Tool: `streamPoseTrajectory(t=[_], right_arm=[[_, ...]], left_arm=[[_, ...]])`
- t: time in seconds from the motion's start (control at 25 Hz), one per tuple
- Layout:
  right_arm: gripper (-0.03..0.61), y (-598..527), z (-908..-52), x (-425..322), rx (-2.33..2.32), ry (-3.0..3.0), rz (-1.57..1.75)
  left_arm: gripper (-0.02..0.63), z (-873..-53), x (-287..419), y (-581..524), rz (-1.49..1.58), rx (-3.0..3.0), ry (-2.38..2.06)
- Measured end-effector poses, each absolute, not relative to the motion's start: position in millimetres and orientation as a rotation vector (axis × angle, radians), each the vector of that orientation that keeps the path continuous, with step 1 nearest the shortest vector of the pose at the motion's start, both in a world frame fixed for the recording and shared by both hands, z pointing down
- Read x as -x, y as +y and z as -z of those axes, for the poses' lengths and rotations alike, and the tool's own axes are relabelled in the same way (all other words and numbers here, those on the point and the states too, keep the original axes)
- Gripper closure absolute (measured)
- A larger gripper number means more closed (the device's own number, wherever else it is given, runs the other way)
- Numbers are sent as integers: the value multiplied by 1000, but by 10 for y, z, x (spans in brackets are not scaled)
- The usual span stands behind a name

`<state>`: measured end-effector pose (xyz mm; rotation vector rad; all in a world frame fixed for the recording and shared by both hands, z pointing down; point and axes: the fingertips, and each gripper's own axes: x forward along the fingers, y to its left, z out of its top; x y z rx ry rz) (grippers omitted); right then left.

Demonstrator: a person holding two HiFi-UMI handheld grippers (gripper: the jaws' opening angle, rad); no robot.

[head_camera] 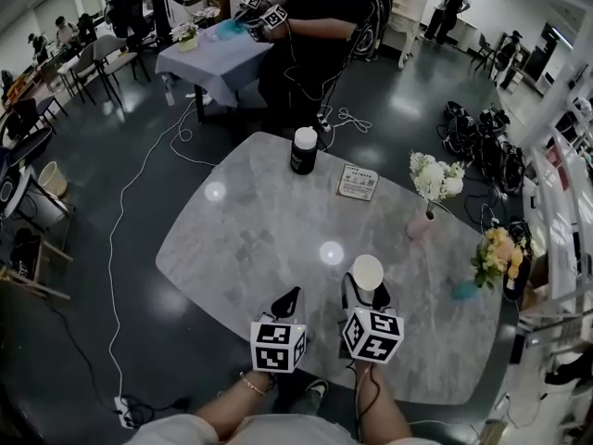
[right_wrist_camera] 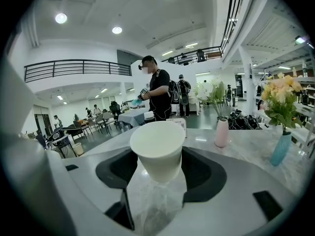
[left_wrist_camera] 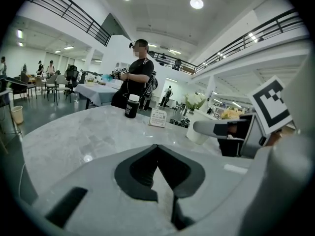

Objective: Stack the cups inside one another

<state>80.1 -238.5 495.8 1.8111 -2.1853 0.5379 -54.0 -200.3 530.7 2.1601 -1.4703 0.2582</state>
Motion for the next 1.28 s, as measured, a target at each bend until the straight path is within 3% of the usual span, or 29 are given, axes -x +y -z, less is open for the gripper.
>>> streamPoseTrajectory(t=[0.6,1.28], right_arm=[[322,-1882,-4969,-1365,-1891,-2141,-598],[322,-1622,-5206,-1517,-1858,-2144,-611]], left_arm=[[614,-5267,48,-1695,-313,-2232,-1401],[614,-5444,-244,-1450,-398,-2247,-1360]])
